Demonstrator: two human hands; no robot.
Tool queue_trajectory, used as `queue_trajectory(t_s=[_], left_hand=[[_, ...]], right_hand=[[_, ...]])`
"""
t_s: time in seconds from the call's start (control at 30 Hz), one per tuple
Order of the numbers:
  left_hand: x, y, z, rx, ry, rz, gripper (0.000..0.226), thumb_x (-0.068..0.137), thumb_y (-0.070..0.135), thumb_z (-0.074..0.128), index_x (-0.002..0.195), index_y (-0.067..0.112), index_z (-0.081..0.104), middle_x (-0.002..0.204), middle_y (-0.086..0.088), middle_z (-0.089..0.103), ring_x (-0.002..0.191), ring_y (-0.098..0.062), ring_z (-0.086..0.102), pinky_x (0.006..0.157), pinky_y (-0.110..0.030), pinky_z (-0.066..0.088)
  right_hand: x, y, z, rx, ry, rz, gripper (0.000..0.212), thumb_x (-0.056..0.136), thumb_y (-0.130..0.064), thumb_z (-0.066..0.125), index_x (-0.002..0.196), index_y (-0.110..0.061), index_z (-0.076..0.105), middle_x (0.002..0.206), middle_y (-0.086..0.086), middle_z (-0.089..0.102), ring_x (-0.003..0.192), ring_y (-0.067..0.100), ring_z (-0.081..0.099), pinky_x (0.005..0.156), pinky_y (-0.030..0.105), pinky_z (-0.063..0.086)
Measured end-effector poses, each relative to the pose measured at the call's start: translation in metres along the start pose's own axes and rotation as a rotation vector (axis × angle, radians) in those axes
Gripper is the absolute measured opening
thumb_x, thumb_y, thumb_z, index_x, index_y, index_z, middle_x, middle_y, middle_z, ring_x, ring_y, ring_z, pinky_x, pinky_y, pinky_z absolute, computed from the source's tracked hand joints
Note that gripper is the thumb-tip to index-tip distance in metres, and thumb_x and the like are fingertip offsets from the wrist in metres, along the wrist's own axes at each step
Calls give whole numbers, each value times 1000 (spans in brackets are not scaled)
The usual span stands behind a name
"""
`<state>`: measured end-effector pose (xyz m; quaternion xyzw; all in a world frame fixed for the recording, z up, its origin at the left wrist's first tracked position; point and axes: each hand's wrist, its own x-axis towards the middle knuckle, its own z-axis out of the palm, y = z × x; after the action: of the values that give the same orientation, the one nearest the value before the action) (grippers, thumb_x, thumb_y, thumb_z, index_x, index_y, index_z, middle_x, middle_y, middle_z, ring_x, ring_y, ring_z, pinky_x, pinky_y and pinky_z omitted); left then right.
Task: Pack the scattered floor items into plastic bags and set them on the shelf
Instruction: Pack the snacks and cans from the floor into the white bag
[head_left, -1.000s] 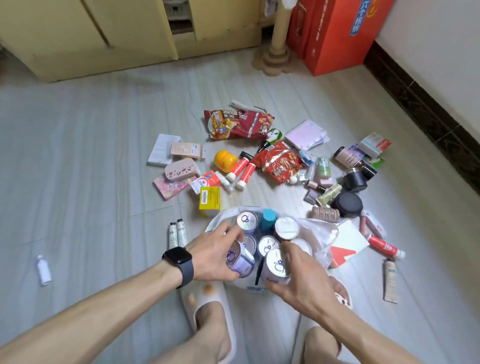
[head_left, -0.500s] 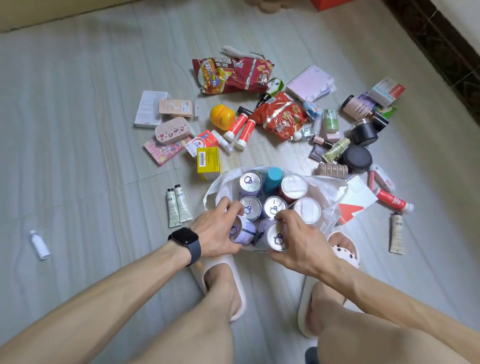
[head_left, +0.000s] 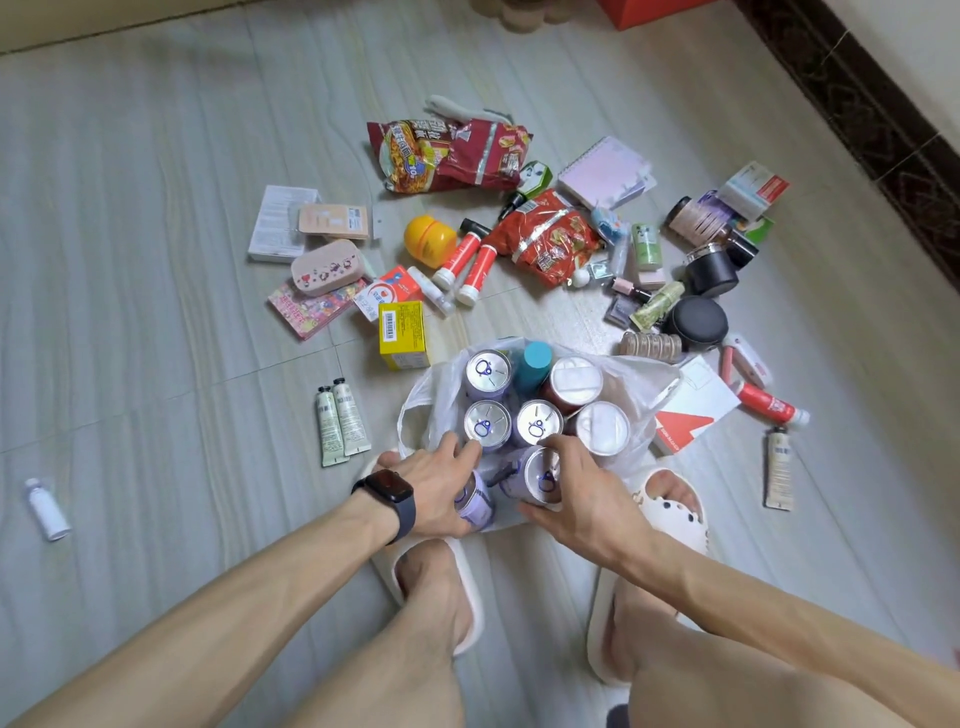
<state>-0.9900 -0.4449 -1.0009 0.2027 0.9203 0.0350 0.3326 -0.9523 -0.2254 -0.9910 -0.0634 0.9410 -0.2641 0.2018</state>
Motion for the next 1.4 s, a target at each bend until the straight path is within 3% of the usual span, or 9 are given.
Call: queue_trajectory(t_s=[0.3,0.67,0.8,0.93,1.03,1.1,1.17,1.27,1.4], left_hand=[[7,-9,-5,-94,79,-9,66,63,57,62,114,27,33,109,-2,37,78,-40,62,67,-46,54],[3,-8,-11,-52,23,42,70,84,48,62,142,34,25,133,5,39,104,-31,61,78,-43,51],[2,-25,-16,-248,165,-109,70,77,29,63,142,27,37,139,3,38,121,-24,50,94,-36,45],[22,-37,-20,-572,265,-531,73,78,35,69,141,14,37,139,-15,42,128,-33,43,103,-37,40],[30,-31,-29,-755,77,-724,56,75,51,61,113,9,56,108,-15,64,94,-32,67,74,-34,56],[31,-28,-31,-814,11,-693,41,83,49,53,88,10,63,77,-9,69,64,-27,68,57,-28,52],[30,-24,-35,-954,34,-651,32,88,39,48,80,12,62,69,-6,65,52,-26,58,48,-25,42],[12,-17,-53,-1180,42,-568,29,91,27,47,69,12,61,80,0,72,48,-19,43,42,-20,30],[-25,-9,-75,-970,-204,-373,34,81,31,45,62,11,65,77,1,76,57,-14,40,50,-23,34]], right_hand=[[15,13,20,-515,-4,-196,70,64,-20,79,126,-8,47,128,14,45,48,30,58,36,30,35],[-3,26,-9,-359,120,-146,48,79,-38,64,122,-22,51,114,-1,56,76,28,68,50,37,50],[0,45,-37,-24,390,115,40,87,-43,64,119,-21,52,113,-1,56,92,20,60,71,39,53],[34,78,-63,432,371,696,86,84,-51,67,147,-7,28,138,14,51,123,34,53,101,47,46],[49,85,-64,702,212,813,68,87,-44,70,136,-3,45,116,9,61,100,29,62,88,41,49],[51,81,-67,778,261,769,23,90,-32,67,89,-8,65,87,9,66,72,22,55,68,35,45],[49,75,-73,846,379,741,27,91,-21,55,66,-12,54,65,6,57,64,22,48,60,34,39],[36,65,-86,823,409,673,24,86,-21,44,67,-10,53,63,6,61,59,28,57,61,40,48],[4,53,-102,576,391,568,22,87,-20,45,78,-11,62,71,5,71,68,26,68,73,44,56]])
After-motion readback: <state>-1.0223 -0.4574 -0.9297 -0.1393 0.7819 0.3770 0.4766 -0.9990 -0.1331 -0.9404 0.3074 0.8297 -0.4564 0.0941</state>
